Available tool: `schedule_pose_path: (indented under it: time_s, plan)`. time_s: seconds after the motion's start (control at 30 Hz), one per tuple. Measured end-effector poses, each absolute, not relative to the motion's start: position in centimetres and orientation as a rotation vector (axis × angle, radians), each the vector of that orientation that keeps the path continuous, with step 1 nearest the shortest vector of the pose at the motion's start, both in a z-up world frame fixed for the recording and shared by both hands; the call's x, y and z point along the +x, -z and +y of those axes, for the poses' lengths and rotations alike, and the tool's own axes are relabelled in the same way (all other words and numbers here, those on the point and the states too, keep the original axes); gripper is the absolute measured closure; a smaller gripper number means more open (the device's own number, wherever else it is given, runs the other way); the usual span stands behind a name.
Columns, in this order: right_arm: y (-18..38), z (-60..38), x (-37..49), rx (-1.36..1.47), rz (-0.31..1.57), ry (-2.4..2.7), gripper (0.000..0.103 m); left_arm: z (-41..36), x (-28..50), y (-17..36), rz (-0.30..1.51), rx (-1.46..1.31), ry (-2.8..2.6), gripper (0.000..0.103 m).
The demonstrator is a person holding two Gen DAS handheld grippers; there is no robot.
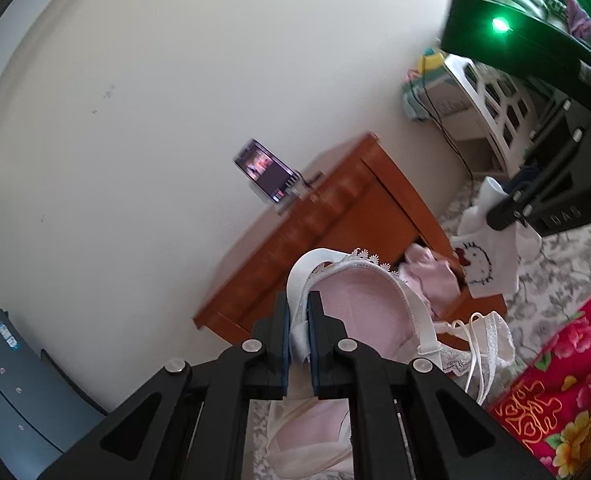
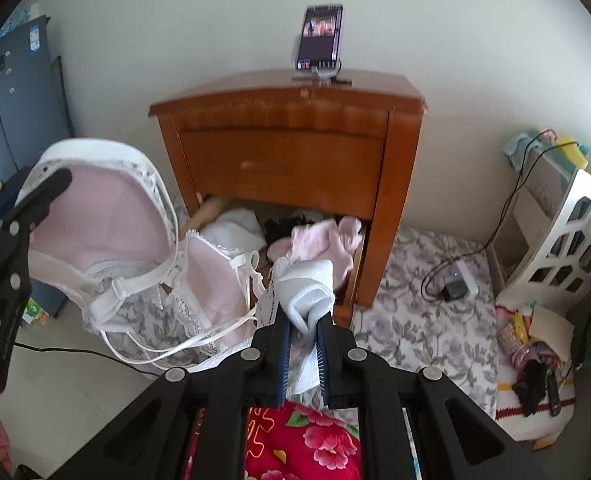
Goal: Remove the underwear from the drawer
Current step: 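Lower both held items onto the red blanket and open both grippers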
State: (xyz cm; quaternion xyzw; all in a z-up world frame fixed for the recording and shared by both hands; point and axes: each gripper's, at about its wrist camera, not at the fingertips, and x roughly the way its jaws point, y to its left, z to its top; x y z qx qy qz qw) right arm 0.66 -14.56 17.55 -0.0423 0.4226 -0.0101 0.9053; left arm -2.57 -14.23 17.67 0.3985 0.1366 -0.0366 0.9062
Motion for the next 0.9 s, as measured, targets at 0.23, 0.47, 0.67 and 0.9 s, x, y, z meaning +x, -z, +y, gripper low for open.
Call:
schedule_pose_path:
  time_s: [0.23, 0.47, 0.67, 0.9]
  plan:
    - [-13.7, -14.0, 1.5, -0.112, 0.963, 0.015, 0.091, -14.2, -1.8, -13.2, 0.362, 0.837, 0.102, 0.094]
    - [-10.0, -14.3, 2.6, -0.110, 1.051, 0.020, 0.087, -14.1, 0.2, -7.1, 0.520, 0.852, 0.144, 0.091]
    - [-7.4, -15.6, 3.5, -0.058, 1.117, 0.042, 0.060, -12.6, 2.5, -2.4, 0.696, 0.796, 0.155, 0.081]
    - [-6.4, -16.0, 3.8, -0.067, 1.129, 0.060, 0.051, -9.9, 3.8, -3.3, 0.772, 0.649, 0.140, 0.042]
